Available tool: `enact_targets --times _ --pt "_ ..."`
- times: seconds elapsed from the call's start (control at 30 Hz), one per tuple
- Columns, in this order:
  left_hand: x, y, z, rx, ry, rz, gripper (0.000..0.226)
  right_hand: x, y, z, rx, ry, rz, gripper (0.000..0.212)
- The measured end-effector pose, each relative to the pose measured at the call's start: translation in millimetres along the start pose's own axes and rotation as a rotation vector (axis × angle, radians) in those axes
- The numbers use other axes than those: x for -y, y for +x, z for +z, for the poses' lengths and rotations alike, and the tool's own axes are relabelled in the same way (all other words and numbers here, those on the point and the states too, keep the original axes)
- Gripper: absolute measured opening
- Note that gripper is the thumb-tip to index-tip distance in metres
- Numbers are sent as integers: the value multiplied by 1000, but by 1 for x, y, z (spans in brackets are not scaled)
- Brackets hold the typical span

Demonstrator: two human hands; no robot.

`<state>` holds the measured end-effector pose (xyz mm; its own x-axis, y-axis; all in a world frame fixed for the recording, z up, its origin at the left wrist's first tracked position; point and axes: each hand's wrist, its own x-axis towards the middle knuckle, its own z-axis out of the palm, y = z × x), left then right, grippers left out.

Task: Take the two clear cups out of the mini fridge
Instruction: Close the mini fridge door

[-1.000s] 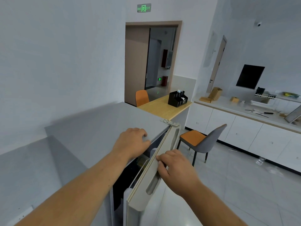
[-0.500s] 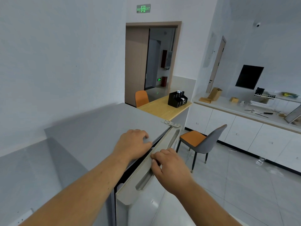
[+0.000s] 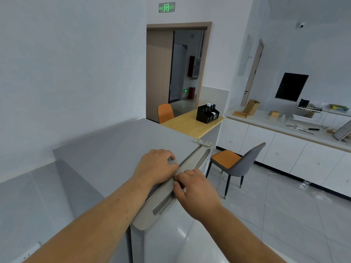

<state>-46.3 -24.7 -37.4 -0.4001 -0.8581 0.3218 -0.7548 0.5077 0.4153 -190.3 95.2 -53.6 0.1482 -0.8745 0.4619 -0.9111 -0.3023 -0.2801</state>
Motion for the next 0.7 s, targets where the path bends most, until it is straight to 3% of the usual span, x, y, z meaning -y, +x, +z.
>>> enact_targets --times 0.7 --pt "1 0 2 0 32 9 42 -9 13 -8 -14 -19 -14 25"
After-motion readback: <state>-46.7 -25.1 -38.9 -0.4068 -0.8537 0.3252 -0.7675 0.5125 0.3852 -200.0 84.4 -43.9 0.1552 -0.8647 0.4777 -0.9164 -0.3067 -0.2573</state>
